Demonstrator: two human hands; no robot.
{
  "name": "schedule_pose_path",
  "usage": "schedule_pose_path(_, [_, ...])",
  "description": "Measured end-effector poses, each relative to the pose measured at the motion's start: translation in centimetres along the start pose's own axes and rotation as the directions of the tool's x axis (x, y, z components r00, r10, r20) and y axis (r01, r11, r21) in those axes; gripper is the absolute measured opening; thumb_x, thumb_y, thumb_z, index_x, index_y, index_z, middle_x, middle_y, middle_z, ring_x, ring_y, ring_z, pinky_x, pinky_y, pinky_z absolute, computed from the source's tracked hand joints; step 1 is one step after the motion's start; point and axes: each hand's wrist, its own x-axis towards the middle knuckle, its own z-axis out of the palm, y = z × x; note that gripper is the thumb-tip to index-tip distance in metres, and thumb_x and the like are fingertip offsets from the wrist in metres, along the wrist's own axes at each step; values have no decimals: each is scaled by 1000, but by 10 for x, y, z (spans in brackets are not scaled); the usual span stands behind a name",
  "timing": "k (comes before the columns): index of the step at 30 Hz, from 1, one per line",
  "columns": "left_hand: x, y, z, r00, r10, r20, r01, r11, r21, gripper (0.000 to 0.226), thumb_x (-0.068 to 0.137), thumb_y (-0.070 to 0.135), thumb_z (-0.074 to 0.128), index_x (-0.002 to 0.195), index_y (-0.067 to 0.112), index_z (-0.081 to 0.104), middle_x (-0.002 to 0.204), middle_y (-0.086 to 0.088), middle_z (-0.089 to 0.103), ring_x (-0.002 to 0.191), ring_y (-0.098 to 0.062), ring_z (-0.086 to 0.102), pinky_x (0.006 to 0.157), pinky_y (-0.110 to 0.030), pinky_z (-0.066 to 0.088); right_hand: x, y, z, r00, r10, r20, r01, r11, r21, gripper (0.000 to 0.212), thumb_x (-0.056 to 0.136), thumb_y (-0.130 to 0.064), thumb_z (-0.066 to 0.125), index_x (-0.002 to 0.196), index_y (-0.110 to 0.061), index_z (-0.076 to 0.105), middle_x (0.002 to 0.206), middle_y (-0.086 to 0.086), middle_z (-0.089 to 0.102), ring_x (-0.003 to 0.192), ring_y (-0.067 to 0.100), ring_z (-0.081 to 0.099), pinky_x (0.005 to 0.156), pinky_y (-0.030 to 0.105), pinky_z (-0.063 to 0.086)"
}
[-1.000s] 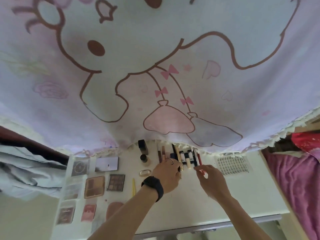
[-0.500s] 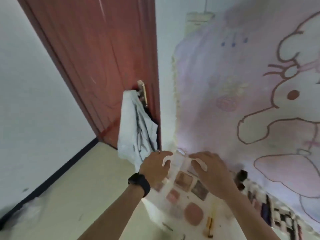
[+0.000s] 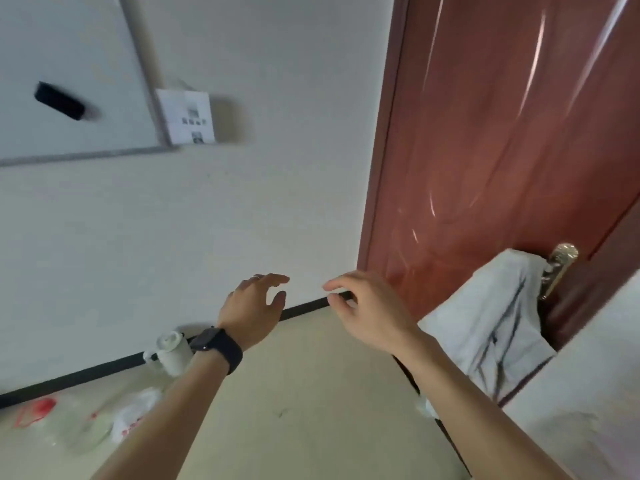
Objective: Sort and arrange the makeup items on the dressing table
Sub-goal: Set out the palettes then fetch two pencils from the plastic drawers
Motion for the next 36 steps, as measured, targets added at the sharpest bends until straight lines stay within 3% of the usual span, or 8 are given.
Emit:
schedule_pose_path(4, [-3,-80,-70,977,-157,-144,162,987,25,31,99,32,51,128,39,60,127,12,61,119,-13,54,97,-31,44,73,-63,53,982,-143,121,141,990,27,25,100,-35,53,120,-36,68,125,-20,63,125,7,46,105,29,39])
schedule_pose_path(9, [-28,-179,-146,888,-353,-297,385,921,59,32,99,33,51,130,36,59,130,10,61,121,-13,54,101,-32,43,155,-144,130,908,-358,216,332,932,148,22,99,-35,55,117,-37,69,122,-24,62,122,2,45,94,19,36])
schedule_pose_path(14, [-76,-269,-212,680,-594,-430,644,764,-37,32,99,34,50,129,36,60,128,9,60,105,-15,64,91,-26,48,225,-239,216,748,-587,309,507,806,305,20,98,-33,58,113,-37,69,117,-25,63,119,3,49,91,17,34])
schedule_pose_path(17, [-111,-304,-243,540,-665,-516,754,655,-55,31,99,32,51,127,35,62,122,6,63,110,-18,60,90,-28,45,252,-301,259,621,-705,344,588,708,390,19,98,-32,59,113,-37,70,116,-26,63,116,4,50,89,13,33])
schedule_pose_path(24, [-209,-350,-300,193,-728,-657,887,416,-201,29,97,32,54,125,36,63,123,8,64,118,-16,55,99,-33,43,267,-442,341,325,-874,362,663,484,571,19,97,-34,60,114,-36,69,116,-19,66,114,8,52,91,21,37])
schedule_pose_path(28, [-270,-375,-327,26,-714,-699,900,321,-294,30,96,31,56,125,34,64,122,9,64,119,-15,55,101,-34,43,244,-523,386,179,-921,346,648,375,663,21,96,-32,62,115,-37,69,110,-24,60,113,5,52,94,21,37])
schedule_pose_path(32, [-330,-409,-360,-88,-678,-730,897,265,-354,30,96,28,57,125,32,64,121,7,64,118,-16,56,101,-37,45,209,-611,431,41,-947,318,649,267,712,24,97,-31,62,120,-33,69,113,-22,62,115,6,54,98,22,39])
schedule_pose_path(36, [-399,-452,-411,-161,-645,-747,894,226,-387,31,95,27,57,124,33,65,121,6,65,117,-17,57,99,-38,46,170,-707,477,-39,-955,295,613,211,762,25,97,-29,63,121,-29,69,122,-14,66,120,10,56,108,30,41])
